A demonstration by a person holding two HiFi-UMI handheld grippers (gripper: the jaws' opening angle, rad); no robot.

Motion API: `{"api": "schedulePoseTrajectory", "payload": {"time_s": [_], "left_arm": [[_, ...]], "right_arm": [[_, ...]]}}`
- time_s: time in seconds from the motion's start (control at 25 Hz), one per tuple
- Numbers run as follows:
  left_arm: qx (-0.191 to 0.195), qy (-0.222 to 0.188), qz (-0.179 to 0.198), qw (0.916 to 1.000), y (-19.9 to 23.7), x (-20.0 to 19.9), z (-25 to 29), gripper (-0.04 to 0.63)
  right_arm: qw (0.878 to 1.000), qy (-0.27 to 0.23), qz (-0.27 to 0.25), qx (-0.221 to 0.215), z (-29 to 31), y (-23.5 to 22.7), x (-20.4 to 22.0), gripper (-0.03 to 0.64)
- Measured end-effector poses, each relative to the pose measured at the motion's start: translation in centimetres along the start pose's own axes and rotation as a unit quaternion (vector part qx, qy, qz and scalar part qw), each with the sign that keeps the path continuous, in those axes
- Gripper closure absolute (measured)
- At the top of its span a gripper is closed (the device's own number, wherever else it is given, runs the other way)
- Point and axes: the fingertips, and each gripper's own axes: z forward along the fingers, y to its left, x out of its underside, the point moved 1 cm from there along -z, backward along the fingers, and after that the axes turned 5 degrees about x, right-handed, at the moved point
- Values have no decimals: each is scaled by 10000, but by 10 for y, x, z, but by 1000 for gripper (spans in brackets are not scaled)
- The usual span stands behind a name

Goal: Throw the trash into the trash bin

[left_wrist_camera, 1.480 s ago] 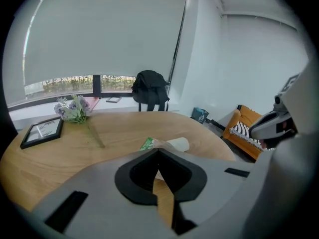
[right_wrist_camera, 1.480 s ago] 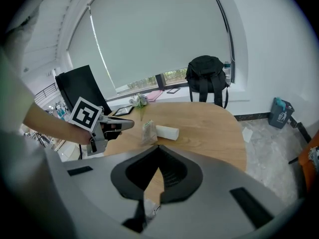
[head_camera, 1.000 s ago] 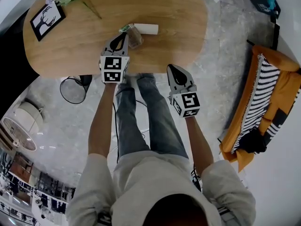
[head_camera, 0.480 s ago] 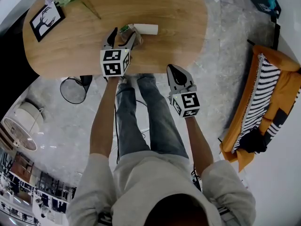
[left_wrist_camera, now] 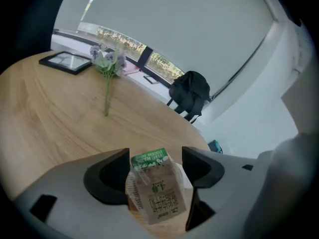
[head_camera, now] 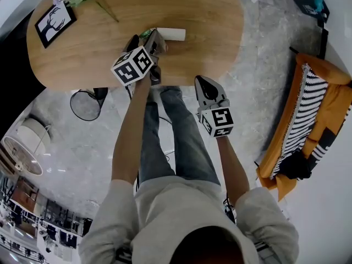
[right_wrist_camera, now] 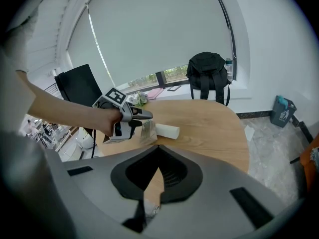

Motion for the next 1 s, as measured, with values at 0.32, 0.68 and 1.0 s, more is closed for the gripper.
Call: {"api": "schedulePoseTrajectory", "payload": {"time_s": [0.32,0.68,1.0], "left_arm": [[-21,114,-544,9985,5,6,11,268],[118,358,-431,9984,5,9,20,268],[181,123,-252,9994,5,7,6,399]], "right_arm": [[10000,18,5,-33,3,1,-2,588],[10000,42,-6,-4,3,0,-1,588],[10000,33,-34,-10,4,2,-3,588]]}}
